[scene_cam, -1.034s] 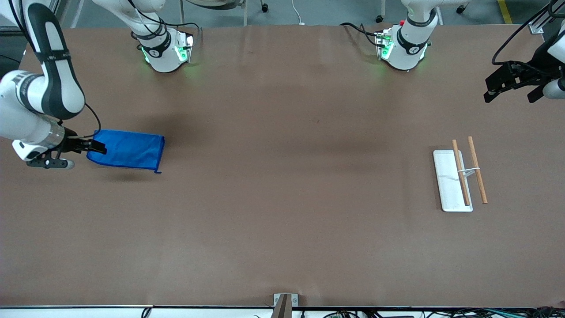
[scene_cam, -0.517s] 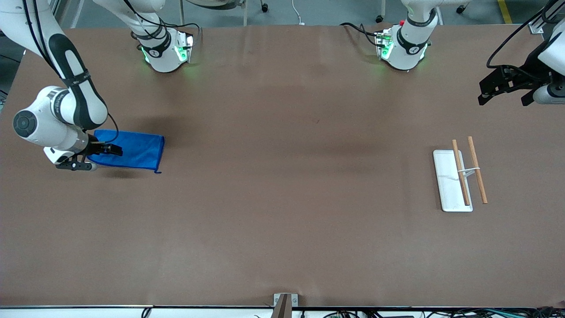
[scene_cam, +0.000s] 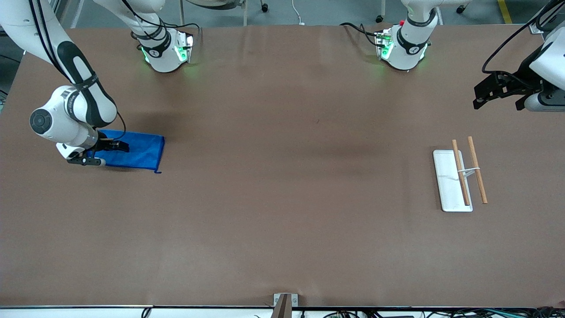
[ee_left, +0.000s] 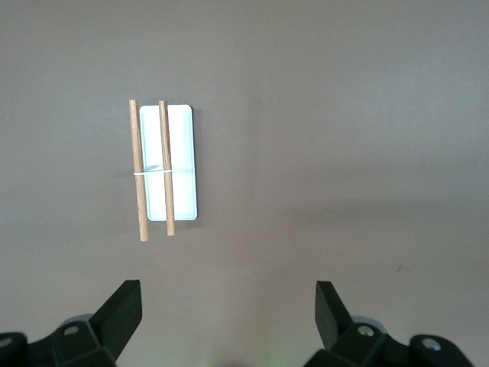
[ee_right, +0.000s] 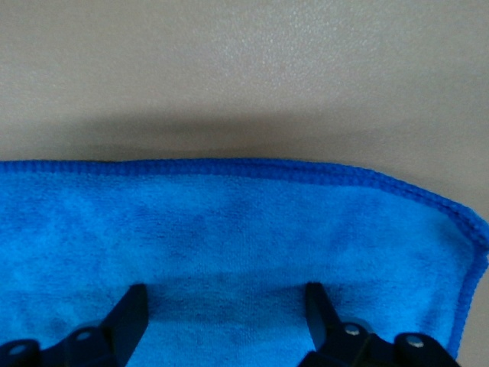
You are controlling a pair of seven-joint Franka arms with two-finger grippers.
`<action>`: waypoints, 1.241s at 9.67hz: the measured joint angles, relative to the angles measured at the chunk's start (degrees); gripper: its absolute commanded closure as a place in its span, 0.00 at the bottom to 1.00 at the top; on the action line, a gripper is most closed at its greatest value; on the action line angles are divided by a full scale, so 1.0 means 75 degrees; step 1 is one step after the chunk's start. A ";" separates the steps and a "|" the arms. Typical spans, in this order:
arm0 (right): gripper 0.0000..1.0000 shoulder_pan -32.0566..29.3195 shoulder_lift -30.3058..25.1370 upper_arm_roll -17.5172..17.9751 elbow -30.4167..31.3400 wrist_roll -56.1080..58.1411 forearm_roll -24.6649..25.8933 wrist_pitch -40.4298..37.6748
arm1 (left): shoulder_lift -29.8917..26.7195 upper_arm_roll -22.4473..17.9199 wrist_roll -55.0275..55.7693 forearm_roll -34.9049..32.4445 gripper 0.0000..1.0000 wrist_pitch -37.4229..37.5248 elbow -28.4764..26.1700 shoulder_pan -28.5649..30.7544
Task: Right arm passes towel to left arm to hang
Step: 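Grasp the towel edge with the right gripper and lift it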
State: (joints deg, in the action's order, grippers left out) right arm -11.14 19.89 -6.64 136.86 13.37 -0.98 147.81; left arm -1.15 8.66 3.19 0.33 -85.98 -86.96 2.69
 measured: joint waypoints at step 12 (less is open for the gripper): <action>1.00 0.0151 -0.0703 0.0445 -0.1311 -0.0014 -0.0319 -0.1824 | 0.0154 0.0076 -0.0047 0.0000 0.00 -0.0147 -0.0042 -0.0133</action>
State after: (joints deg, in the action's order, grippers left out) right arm -10.02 14.62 -3.30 127.03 13.27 -3.37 134.13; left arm 0.00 9.23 2.84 0.34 -87.08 -87.28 1.69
